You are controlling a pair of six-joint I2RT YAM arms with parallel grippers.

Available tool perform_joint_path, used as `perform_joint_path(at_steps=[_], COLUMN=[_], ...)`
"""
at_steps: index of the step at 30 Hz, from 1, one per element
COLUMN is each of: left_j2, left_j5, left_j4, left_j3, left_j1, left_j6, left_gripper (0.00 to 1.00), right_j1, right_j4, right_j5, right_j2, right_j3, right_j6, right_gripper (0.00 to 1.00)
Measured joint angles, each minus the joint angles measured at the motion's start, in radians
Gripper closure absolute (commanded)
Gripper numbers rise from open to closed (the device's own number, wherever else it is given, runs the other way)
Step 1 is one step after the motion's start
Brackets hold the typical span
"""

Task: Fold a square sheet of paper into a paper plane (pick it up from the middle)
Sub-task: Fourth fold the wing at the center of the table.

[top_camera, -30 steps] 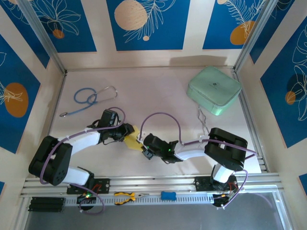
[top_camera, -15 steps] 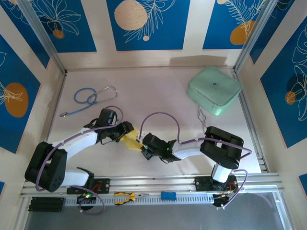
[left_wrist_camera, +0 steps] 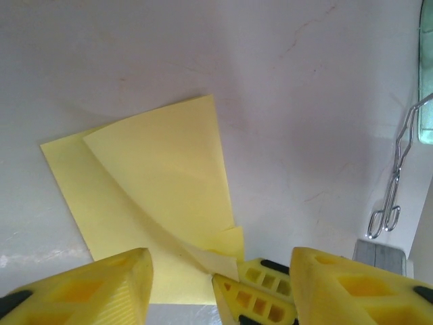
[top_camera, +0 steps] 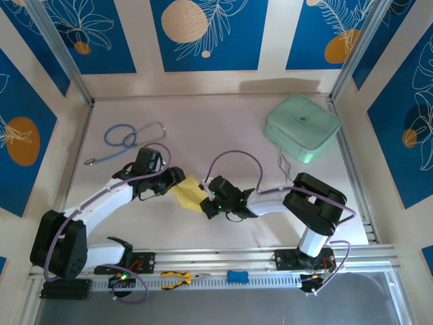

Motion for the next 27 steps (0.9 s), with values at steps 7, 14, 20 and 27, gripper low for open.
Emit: perform_joint_path(at_steps=[7,14,20,27], left_j2=[0.000,0.028,0.056,0.085], left_j5=[0.010,0.061,0.098,0.119], left_j4=[0.024,0.122,0.196,0.259], left_j3=[-0.009,-0.059,-0.098,-0.113], left_j1=[0.001,0.001,0.001,-0.002], left_j6=[-0.005,-0.034,-0.058,-0.076], left_gripper=[0.80,0.94,0.95,0.96], right_j1=[-0.035,-0.075,-0.095,-0.107], right_j4=[0.016,0.040,0.062,0.093], right_j5=[-0.079,-0.164,-0.221,-0.257], right_j2=[0.001,0.019,0.035,0.040], right_j3=[-0.007,-0.010,-0.010,-0.021], right_j6=[0.082,0.166,0.237,0.294], right_gripper=[0.93,0.93,0.94,0.94])
